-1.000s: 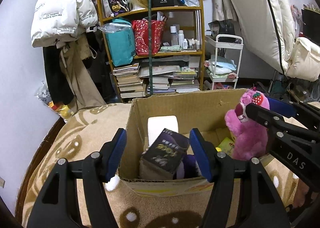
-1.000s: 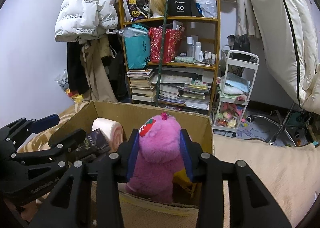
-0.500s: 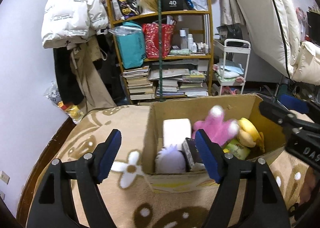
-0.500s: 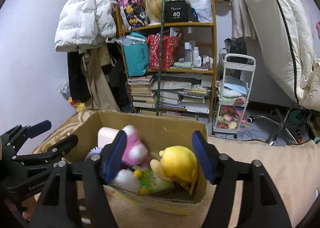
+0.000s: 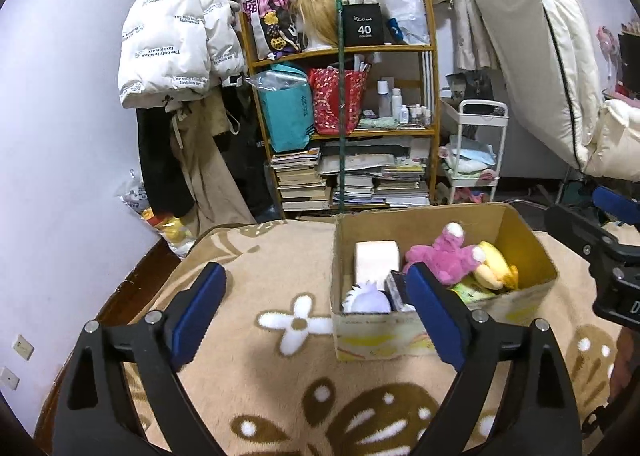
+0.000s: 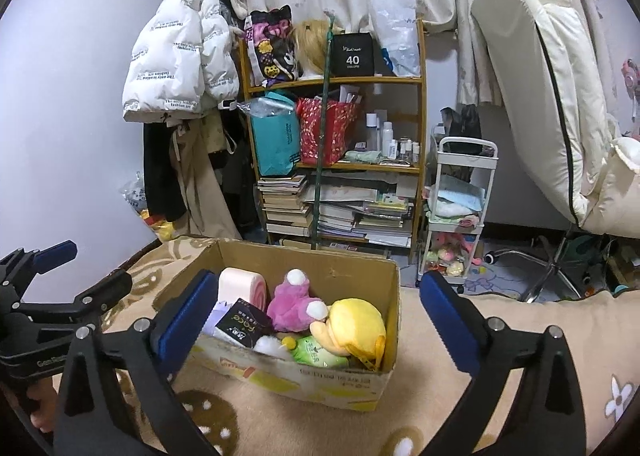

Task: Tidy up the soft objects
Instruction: 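Withdraw both open tools back from the box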

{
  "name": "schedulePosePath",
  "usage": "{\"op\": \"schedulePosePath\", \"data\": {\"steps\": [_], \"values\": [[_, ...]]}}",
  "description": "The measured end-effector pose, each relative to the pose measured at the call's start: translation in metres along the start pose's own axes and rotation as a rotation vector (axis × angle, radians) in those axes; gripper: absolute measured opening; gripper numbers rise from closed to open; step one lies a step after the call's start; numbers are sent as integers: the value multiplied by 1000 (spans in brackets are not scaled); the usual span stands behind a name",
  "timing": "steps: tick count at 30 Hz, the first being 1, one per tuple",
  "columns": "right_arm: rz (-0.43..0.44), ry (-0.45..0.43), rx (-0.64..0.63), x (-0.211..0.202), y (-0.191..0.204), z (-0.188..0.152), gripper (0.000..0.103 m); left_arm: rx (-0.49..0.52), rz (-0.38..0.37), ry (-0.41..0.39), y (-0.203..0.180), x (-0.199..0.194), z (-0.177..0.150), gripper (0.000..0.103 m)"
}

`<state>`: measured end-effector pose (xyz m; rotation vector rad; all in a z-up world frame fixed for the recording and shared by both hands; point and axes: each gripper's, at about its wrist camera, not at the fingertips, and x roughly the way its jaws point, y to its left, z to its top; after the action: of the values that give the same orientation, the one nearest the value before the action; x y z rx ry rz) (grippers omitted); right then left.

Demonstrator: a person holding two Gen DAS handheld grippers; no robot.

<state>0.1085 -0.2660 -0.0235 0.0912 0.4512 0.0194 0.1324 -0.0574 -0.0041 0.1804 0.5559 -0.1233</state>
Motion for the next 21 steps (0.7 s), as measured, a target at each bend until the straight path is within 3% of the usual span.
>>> {"op": "schedulePosePath", "data": {"steps": [3, 13, 21], "values": [[-2, -13, 15, -16, -1, 0, 103, 11, 3, -24, 2, -16, 3, 99], [-15, -46, -7, -69, -3, 0, 103, 55, 46, -74, 3, -66, -5, 99], [-19, -37, -12, -99, 1, -14, 103, 34, 25, -108, 10, -99, -24, 99]]}}
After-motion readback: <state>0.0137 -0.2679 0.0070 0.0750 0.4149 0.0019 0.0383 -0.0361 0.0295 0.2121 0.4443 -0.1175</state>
